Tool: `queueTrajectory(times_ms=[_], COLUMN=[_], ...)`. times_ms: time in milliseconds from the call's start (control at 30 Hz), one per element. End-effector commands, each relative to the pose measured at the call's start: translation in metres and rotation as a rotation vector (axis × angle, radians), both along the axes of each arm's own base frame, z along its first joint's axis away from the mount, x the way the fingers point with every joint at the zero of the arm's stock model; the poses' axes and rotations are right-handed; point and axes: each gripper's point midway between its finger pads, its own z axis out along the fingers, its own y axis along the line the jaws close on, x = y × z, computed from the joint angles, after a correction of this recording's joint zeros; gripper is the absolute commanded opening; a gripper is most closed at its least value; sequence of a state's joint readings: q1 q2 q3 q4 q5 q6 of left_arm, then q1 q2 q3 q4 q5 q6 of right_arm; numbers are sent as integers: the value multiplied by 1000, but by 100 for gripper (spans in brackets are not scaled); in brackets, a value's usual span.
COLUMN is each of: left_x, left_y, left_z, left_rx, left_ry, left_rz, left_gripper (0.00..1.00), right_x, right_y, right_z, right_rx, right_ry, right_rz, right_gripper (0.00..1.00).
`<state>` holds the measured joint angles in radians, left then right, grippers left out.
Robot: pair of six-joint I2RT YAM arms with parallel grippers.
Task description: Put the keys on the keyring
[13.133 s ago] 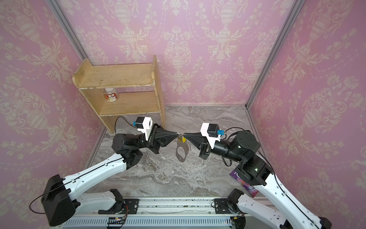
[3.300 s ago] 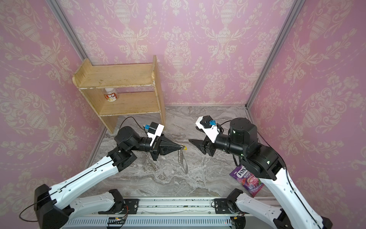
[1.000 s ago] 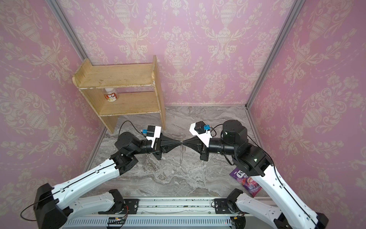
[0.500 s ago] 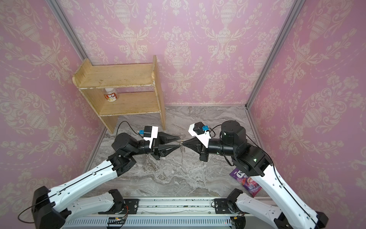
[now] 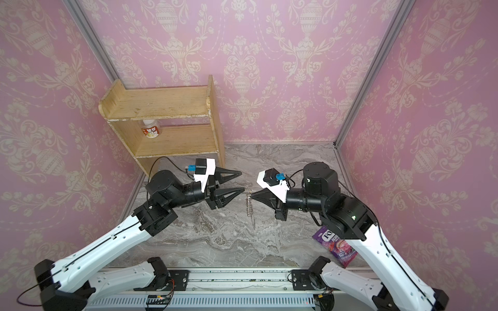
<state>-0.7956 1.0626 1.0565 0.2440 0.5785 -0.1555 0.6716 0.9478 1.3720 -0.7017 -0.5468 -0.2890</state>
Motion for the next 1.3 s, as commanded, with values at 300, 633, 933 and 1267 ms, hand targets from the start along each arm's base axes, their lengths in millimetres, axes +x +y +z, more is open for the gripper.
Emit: queueTrajectory(times_ms=[300, 633, 933, 1267], left_x=[21, 41, 40, 38], left_y=[-15, -11, -21, -25], left_z=[-24, -60, -92, -100], left_rx=[139, 165, 231, 259], left_ry=[340, 586, 711, 746], left_rz=[29, 137, 106, 88], left_gripper=[51, 51, 45, 44], right_x=[15, 33, 39, 47], right_y=[-3, -8, -10, -8], right_z=[-3, -37, -49, -61], right_rx=[-148, -261, -290, -340], right_ry=[-152, -211, -219, -213], right_rz=[-62, -160, -192, -198], right_gripper=[0, 0, 0, 0])
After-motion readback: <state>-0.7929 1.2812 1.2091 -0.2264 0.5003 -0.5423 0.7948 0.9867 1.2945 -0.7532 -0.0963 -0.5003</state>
